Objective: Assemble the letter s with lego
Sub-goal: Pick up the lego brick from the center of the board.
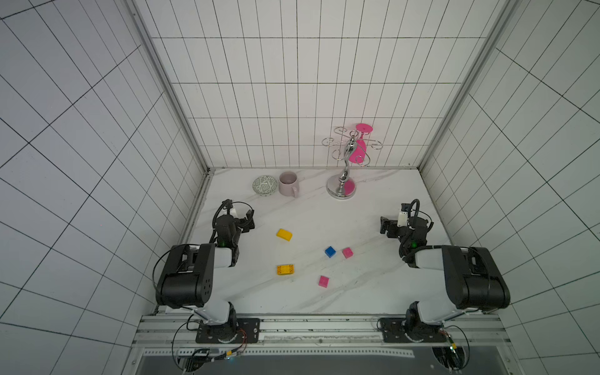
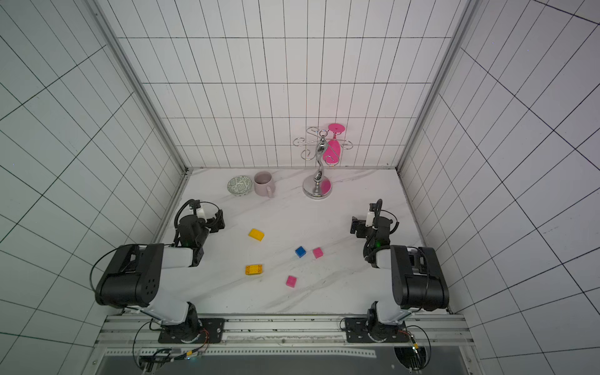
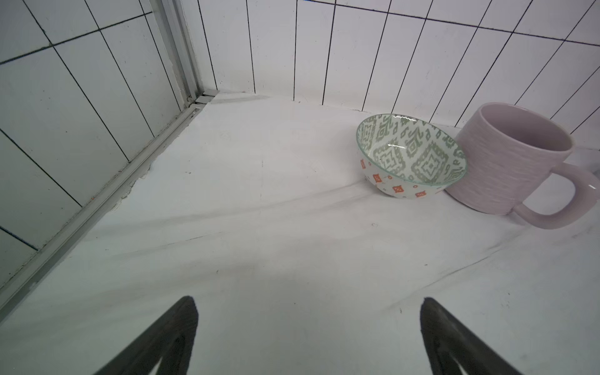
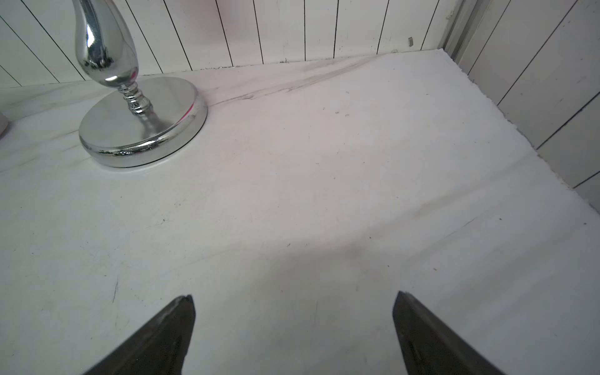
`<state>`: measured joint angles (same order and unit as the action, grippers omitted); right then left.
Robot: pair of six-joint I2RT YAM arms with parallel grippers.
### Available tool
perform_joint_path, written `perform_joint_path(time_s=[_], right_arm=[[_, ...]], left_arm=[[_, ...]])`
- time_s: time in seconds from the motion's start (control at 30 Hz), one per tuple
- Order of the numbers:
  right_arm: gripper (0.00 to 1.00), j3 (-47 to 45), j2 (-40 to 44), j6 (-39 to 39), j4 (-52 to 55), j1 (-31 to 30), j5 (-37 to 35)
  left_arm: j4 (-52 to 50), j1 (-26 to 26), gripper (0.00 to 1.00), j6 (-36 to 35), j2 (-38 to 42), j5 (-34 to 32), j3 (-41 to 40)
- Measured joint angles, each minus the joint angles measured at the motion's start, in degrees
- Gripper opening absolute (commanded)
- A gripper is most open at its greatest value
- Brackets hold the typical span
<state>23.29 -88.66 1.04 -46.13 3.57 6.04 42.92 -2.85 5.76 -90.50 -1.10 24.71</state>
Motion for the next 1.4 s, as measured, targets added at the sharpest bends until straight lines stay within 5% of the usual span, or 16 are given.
perform_joint_path(time_s=[0.73, 0.9, 1.07, 1.23, 1.4], right_arm=[[0.99, 0.9, 1.0, 0.7, 3.2, 0.0, -2.0], [0.99, 16.7, 7.2, 7.0, 29.0, 0.2, -5.7], [0.98, 38.8, 5.4, 12.3, 46.3, -0.4, 7.1], [0.99, 47.5, 3.8, 12.4, 59.7, -12.8, 14.7], [0.99, 48.0, 3.0, 10.4, 70.1, -25.0, 17.2]], left_arm=[[-0.7, 0.1, 0.99, 0.6, 0.3, -2.5, 0.4], [-21.7, 0.0, 0.99, 5.0, 8.5, -7.7, 11.3], [-42.0, 0.1, 0.98, 11.4, 14.5, -2.8, 26.3], [-57.7, 1.0, 0.98, 18.8, 19.1, 7.0, 26.5], [-72.5, 7.7, 0.98, 25.0, 27.0, 13.0, 21.2]])
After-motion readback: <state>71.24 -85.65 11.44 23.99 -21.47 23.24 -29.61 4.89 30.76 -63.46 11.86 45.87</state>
